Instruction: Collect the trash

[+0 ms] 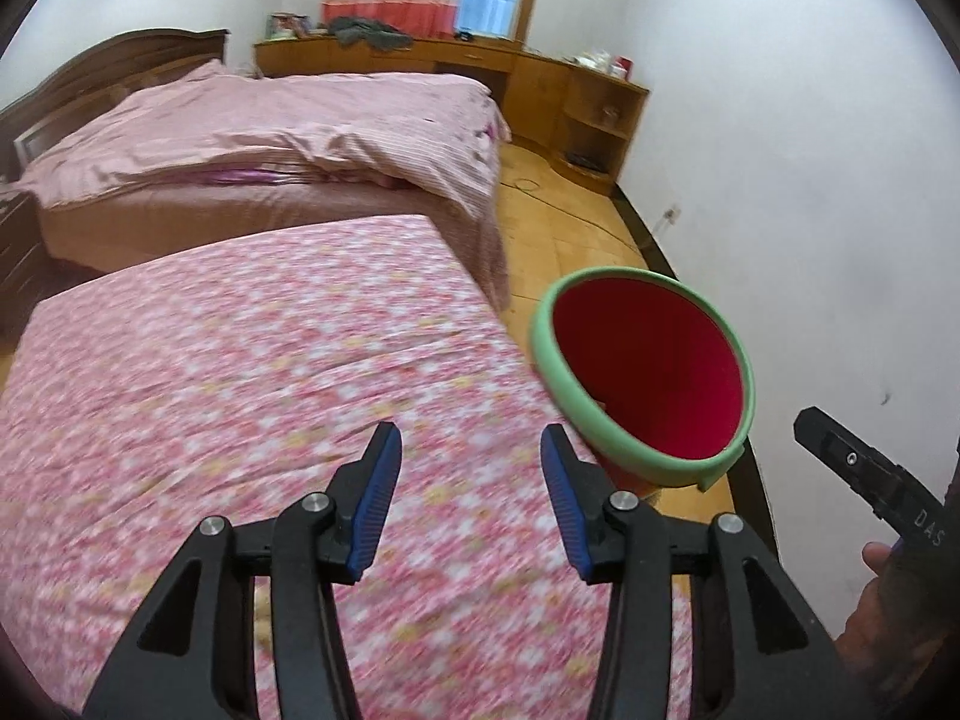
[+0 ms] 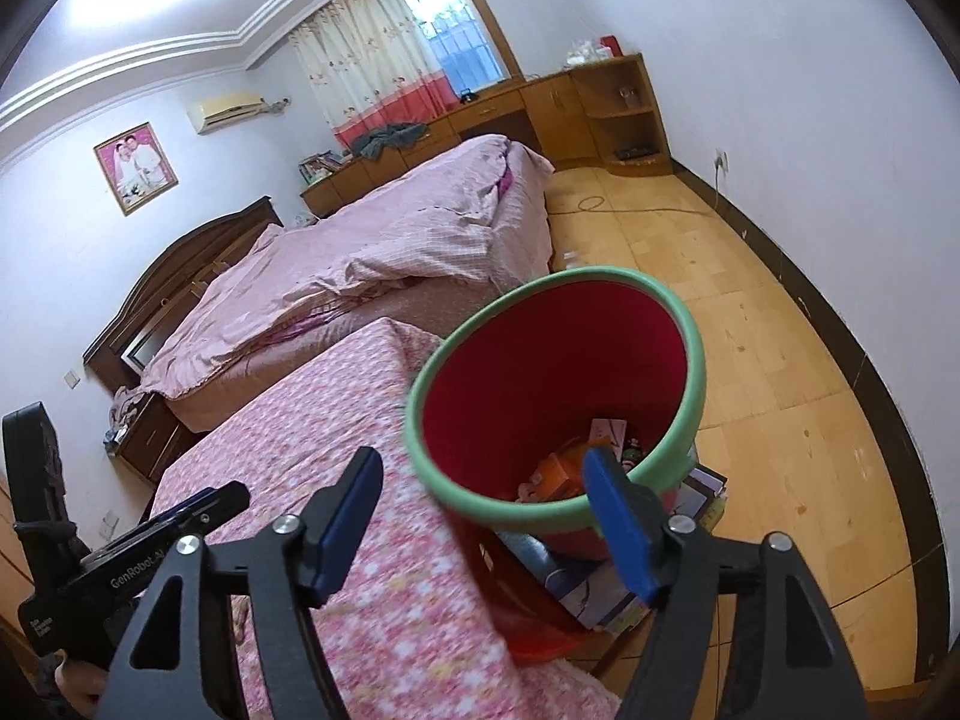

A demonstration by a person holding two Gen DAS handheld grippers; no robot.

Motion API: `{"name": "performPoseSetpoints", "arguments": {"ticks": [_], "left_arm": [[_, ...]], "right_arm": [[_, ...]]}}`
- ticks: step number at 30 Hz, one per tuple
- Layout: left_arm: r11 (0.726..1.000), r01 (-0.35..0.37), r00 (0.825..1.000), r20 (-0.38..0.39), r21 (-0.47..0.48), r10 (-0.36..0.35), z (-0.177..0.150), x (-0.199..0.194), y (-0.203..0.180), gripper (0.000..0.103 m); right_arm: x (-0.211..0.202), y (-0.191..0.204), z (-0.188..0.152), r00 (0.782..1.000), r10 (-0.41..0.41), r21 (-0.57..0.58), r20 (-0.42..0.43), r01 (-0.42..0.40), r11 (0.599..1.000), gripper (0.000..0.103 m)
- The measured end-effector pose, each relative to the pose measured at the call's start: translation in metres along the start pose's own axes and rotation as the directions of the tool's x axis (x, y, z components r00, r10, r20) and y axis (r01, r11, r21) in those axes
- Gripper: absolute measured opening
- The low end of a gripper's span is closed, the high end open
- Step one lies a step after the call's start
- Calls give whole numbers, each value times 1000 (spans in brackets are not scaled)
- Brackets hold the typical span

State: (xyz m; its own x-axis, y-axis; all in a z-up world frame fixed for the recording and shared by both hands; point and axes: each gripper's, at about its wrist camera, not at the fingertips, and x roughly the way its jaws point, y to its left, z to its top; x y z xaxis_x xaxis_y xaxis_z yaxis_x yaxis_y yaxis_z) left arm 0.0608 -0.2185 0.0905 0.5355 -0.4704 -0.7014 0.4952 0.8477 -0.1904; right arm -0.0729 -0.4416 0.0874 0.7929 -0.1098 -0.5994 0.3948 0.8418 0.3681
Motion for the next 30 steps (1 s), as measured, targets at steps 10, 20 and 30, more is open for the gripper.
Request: {"name": "performPoseSetpoints", "arguments": {"ticks": [10,20,30], "left_arm": [[991,-110,992,47,-78,114,-32,-56,48,54],[959,-222,966,97,-174,241,-66,-101,90,54],[926,-306,933,124,-220,338,-94,-125,106,54]], "right_arm": [[-20,52,-28,999,36,-74,5,-35,997,93],[-40,102,-68,998,38,-173,49,-29,985,96],[-51,133,-102,997,54,-257,56,-37,966,96]]}}
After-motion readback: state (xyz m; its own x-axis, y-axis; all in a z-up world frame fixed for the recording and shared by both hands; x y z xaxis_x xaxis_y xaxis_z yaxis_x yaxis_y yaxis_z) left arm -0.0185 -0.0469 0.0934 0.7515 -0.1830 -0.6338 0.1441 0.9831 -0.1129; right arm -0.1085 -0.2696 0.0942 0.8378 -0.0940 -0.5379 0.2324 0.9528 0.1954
